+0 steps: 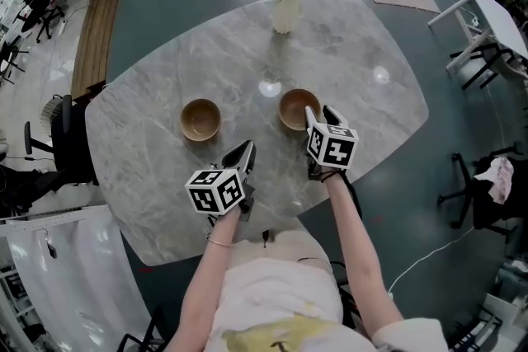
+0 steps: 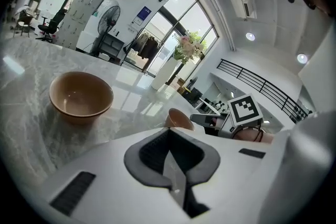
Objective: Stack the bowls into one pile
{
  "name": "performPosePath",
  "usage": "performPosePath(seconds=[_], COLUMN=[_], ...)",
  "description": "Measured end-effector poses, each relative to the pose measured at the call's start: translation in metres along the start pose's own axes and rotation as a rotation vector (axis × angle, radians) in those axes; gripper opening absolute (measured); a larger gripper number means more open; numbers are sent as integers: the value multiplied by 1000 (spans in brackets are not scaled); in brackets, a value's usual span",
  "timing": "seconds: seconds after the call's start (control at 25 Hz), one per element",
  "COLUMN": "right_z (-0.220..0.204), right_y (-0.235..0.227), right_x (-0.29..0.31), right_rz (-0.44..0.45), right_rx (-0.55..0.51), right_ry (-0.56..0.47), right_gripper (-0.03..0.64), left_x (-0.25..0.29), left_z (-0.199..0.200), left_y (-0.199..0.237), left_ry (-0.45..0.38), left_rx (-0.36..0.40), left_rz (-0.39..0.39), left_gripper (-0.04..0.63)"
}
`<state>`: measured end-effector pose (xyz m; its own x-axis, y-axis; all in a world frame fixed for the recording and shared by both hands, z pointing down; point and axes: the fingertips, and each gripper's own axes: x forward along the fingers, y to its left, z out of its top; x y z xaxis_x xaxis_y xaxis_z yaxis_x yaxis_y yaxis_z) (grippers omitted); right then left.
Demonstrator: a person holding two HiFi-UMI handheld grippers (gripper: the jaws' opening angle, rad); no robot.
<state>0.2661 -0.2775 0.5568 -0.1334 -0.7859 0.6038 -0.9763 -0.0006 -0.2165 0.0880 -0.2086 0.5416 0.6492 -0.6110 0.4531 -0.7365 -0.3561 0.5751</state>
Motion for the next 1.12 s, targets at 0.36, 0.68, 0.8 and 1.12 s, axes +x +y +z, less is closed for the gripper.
performPosePath(seconds=[0.36, 0.68, 0.8, 1.12], right_z=[-13, -18, -20, -22], right_y=[-14, -19, -22, -26], right_x=[24, 36, 39, 41], right_rz=[46, 55, 48, 27], right_rx=[64, 85, 81, 82], right_ry=[69, 124, 135, 174], right_gripper=[172, 150, 142, 24], left_x=[17, 24, 26, 23], left_z=[-6, -7, -8, -4], left_y=[0, 1, 4, 7], left_ry=[22, 29, 26, 3], left_rx=[-8, -25, -31, -44], left_rz=[24, 45, 55, 78], left_gripper=[0, 0, 0, 0])
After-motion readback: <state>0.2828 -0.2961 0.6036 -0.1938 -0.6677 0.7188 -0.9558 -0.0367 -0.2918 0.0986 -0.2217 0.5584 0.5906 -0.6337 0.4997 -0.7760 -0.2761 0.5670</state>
